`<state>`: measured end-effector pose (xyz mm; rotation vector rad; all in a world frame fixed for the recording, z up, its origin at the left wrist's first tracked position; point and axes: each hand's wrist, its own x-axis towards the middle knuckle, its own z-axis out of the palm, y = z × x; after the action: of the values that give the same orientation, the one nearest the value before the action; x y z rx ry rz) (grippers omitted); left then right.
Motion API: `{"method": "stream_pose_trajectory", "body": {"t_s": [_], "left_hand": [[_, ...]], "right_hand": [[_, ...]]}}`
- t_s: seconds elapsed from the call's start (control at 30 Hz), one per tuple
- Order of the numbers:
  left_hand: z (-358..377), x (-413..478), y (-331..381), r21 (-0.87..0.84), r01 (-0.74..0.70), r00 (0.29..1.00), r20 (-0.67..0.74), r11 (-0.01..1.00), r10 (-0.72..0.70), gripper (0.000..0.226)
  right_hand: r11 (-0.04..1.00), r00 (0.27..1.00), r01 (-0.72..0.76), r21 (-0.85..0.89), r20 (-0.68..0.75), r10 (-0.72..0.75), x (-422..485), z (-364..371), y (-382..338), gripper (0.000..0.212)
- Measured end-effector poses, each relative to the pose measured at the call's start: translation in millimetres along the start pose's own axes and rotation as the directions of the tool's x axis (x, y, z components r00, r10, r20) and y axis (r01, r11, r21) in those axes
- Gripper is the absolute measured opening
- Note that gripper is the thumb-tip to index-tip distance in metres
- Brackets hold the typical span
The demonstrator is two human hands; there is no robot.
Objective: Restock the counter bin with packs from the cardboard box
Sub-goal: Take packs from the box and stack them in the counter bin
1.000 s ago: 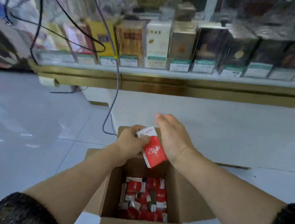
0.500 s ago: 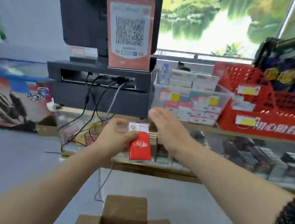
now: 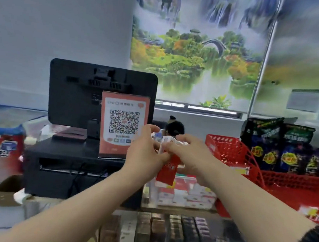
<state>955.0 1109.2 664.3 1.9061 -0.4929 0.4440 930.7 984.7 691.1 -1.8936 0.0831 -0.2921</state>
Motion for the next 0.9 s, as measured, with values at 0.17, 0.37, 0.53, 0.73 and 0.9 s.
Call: {"method": "stream_pose_trajectory", "body": {"t_s": [0.17, 0.37, 0.53, 0.73, 0.9], "left_hand": [[7.9, 32.2, 1.9, 0.037, -0.063, 0.997, 0.042, 0.997, 0.062, 0.07], [-7.7, 36.3, -19.1, -0.053, -0.044, 0.998, 0.037, 0.998, 0.046, 0.083], [-12.2, 39.1, -35.2, -0.124, -0.032, 0.994, -0.106, 0.992, 0.019, 0.054], [1.5, 51.9, -46.2, -0.109, -0.001, 0.982, -0.185, 0.994, -0.02, 0.043], [11.2, 56.6, -54.0, -0.067, 0.011, 0.981, -0.192, 0.998, -0.024, 0.041]], "right_hand": [[0.995, 0.989, -0.026, -0.091, -0.147, 0.013, 48.1, -5.6, -3.5, 0.036], [0.945, 0.924, 0.016, -0.326, -0.357, -0.139, 99.3, -32.4, 19.8, 0.048], [0.88, 0.943, -0.031, -0.474, -0.306, -0.131, 135.8, -28.4, 66.7, 0.043], [0.747, 0.992, -0.108, -0.656, -0.122, 0.037, 174.5, -10.6, 121.1, 0.052], [0.691, 0.986, -0.148, -0.707, -0.05, 0.159, 198.4, -4.8, 153.0, 0.075]]}}
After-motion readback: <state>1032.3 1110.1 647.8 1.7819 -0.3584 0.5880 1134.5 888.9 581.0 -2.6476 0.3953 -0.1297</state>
